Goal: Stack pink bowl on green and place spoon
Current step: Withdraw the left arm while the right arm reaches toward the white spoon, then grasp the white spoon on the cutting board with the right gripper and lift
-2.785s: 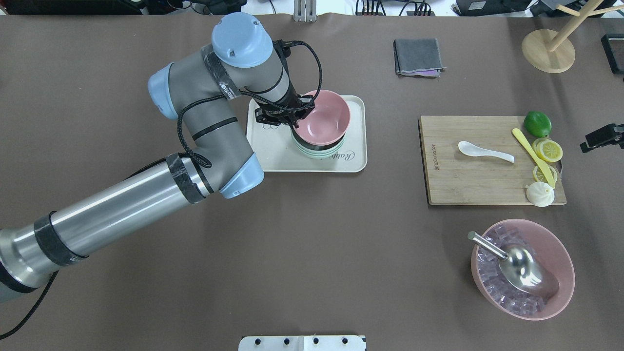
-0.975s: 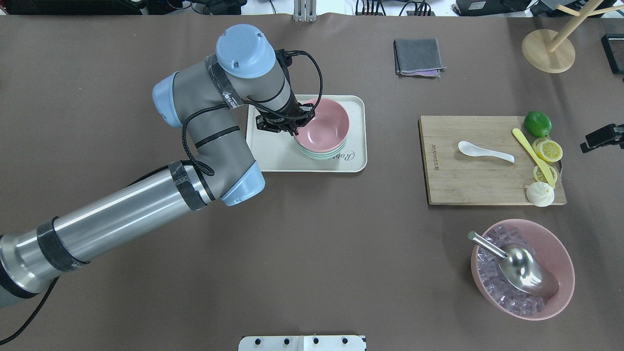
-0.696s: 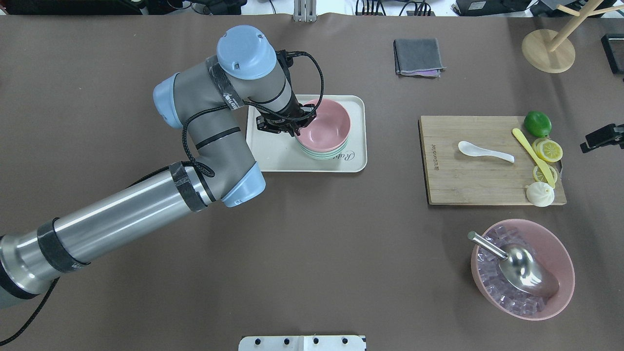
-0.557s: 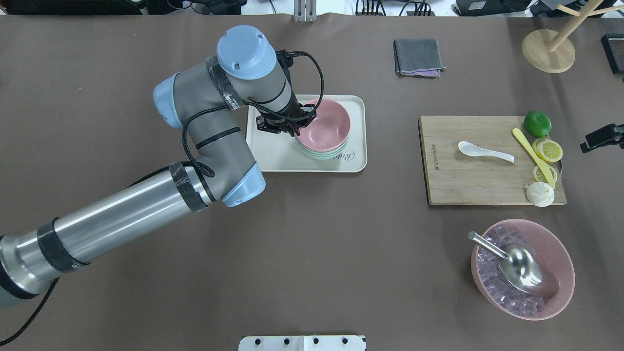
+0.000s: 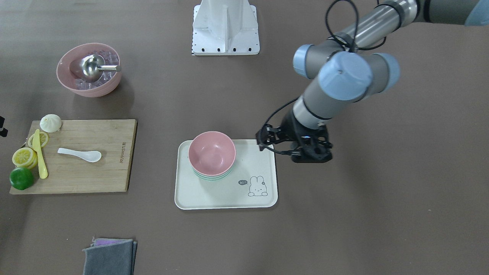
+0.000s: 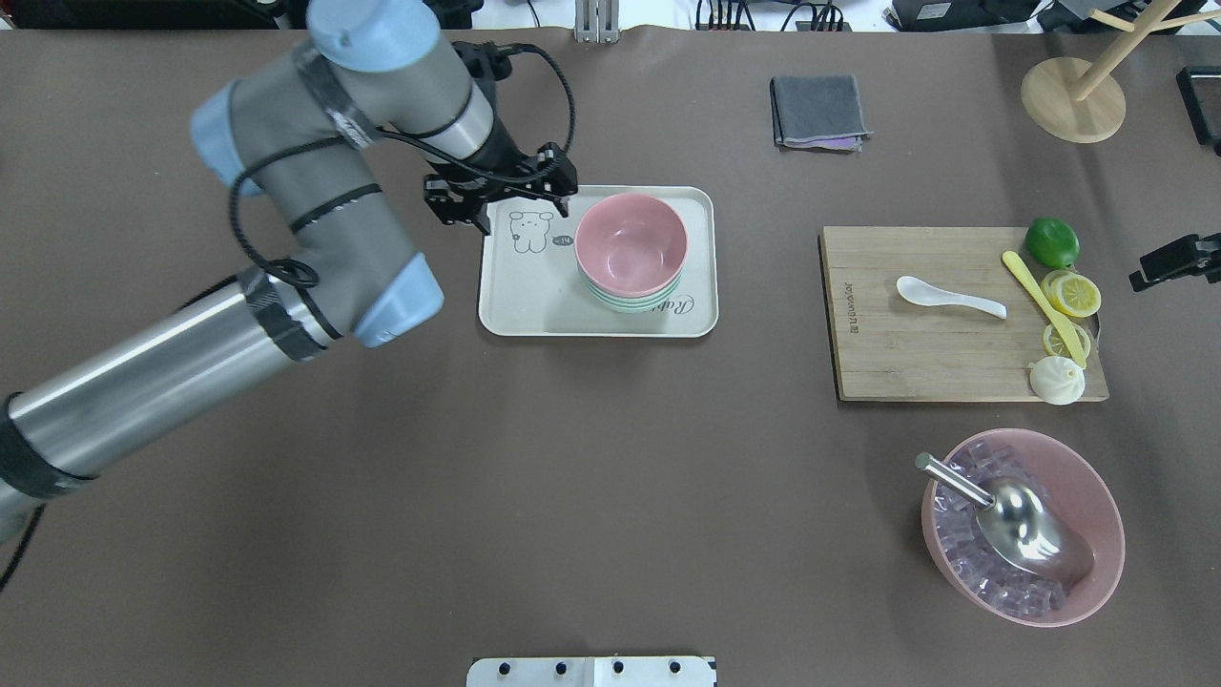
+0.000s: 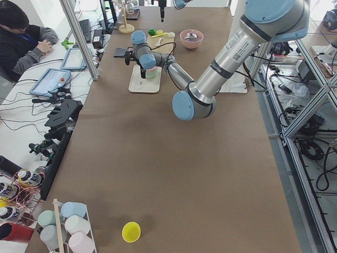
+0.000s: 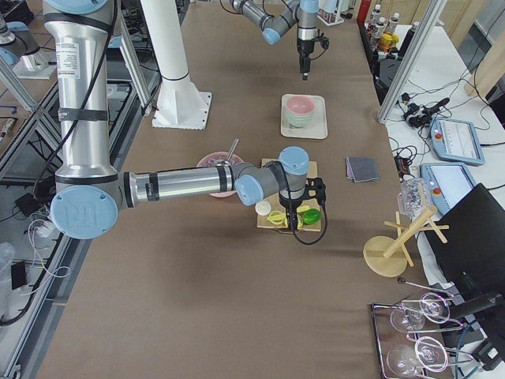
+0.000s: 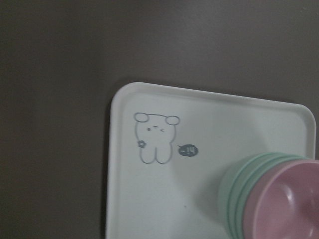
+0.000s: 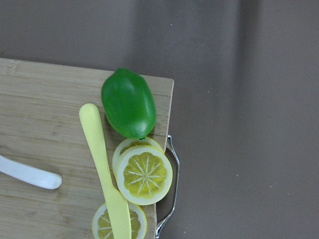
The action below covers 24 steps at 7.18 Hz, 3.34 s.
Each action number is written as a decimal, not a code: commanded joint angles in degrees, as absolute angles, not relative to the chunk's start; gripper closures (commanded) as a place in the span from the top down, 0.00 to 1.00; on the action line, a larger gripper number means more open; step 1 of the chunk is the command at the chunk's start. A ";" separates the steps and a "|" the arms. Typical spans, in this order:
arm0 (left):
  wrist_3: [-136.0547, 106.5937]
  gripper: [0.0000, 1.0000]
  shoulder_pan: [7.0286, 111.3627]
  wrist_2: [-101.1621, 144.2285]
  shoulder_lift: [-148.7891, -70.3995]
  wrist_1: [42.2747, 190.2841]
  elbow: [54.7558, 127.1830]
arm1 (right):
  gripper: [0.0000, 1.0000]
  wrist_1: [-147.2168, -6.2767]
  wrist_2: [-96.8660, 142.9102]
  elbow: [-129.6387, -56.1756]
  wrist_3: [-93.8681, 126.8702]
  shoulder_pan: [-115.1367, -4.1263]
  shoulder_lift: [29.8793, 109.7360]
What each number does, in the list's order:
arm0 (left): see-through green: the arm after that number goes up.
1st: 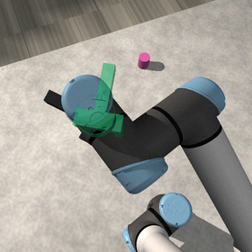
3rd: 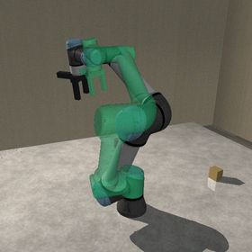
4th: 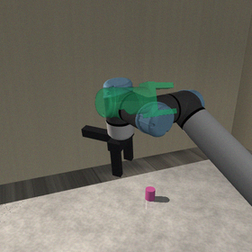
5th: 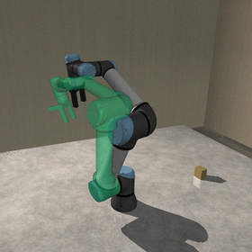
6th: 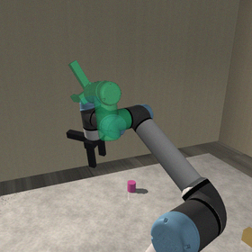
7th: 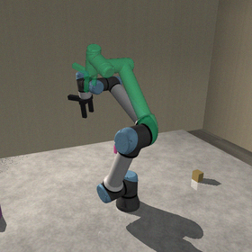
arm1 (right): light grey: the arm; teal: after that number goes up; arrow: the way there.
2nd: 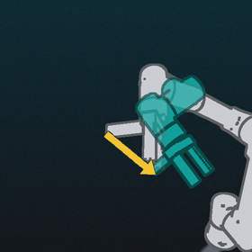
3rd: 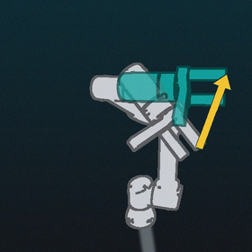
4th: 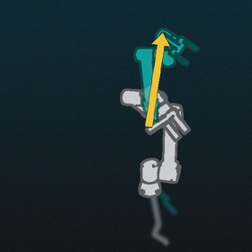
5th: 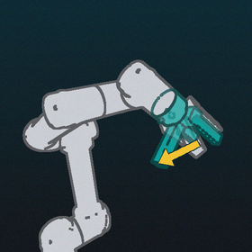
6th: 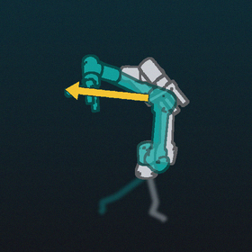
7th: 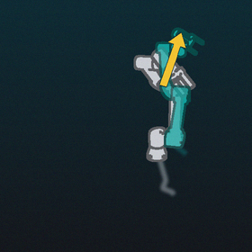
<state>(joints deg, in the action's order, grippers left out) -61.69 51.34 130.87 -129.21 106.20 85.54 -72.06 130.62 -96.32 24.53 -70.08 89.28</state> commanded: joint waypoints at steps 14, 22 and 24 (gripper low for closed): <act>6.15 0.99 81.30 139.31 -100.99 99.32 84.29 | 0.64 -60.12 118.92 -91.67 -12.92 -51.94 83.50; 5.89 0.99 81.30 139.48 -100.55 99.58 84.29 | 0.00 -60.64 119.35 -92.28 -11.69 -51.94 82.97; 5.89 0.99 81.30 139.48 -100.55 99.49 84.29 | 0.00 -60.91 125.04 -92.29 4.81 -52.38 79.30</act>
<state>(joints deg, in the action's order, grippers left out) 5.89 81.30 139.48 -100.55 99.52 84.29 -60.67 121.91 -92.23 -5.54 -52.24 81.65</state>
